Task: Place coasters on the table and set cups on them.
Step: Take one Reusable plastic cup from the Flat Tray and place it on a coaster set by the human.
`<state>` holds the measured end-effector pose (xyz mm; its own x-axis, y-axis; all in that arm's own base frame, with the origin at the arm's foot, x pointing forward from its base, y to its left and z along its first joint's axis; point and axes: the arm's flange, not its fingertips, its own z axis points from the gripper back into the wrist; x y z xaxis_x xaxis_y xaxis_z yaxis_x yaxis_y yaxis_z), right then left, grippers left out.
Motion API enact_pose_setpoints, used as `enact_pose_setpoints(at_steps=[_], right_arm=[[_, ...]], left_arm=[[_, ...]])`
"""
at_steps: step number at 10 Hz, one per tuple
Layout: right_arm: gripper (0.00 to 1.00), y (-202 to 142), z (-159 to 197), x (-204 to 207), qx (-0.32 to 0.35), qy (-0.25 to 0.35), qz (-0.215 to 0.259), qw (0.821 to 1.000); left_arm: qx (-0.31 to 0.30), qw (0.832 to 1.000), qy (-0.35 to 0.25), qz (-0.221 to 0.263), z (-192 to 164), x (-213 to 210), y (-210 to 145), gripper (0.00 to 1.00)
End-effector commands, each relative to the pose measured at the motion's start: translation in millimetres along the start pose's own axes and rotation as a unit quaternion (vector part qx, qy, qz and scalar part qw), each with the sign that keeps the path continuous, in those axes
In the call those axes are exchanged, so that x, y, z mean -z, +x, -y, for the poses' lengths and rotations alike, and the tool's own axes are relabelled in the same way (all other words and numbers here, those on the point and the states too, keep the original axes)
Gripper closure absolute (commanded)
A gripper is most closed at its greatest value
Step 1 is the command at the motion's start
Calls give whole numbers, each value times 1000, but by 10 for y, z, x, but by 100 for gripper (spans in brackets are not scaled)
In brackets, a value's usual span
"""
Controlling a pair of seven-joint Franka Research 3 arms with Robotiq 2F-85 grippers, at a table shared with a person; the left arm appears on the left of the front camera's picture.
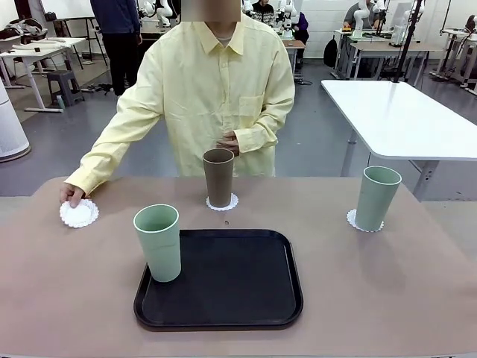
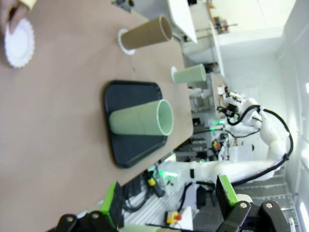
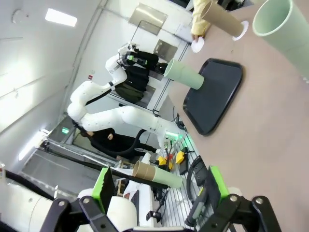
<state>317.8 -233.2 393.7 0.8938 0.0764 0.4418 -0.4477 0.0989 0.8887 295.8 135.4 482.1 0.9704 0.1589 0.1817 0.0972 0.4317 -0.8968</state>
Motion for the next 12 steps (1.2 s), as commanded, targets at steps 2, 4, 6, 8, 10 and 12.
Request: enact_pose_setpoints(at_steps=[2,4,6,8,10,12], right_arm=[[0,-53,-12,54,-12,-9,5,1000],[0,-53,-12,54,-12,-9,5,1000],[0,-53,-12,54,-12,-9,5,1000],[0,-53,-12,54,-12,-9,5,1000],[0,-53,-12,54,-12,-9,5,1000],[0,-53,-12,54,-12,-9,5,1000]], left_arm=[[6,1000,-7,3,5,2,8,0],[6,1000,-7,3,5,2,8,0],[6,1000,-7,3,5,2,8,0],[6,1000,-7,3,5,2,8,0],[6,1000,-7,3,5,2,8,0],[6,1000,-7,3,5,2,8,0]])
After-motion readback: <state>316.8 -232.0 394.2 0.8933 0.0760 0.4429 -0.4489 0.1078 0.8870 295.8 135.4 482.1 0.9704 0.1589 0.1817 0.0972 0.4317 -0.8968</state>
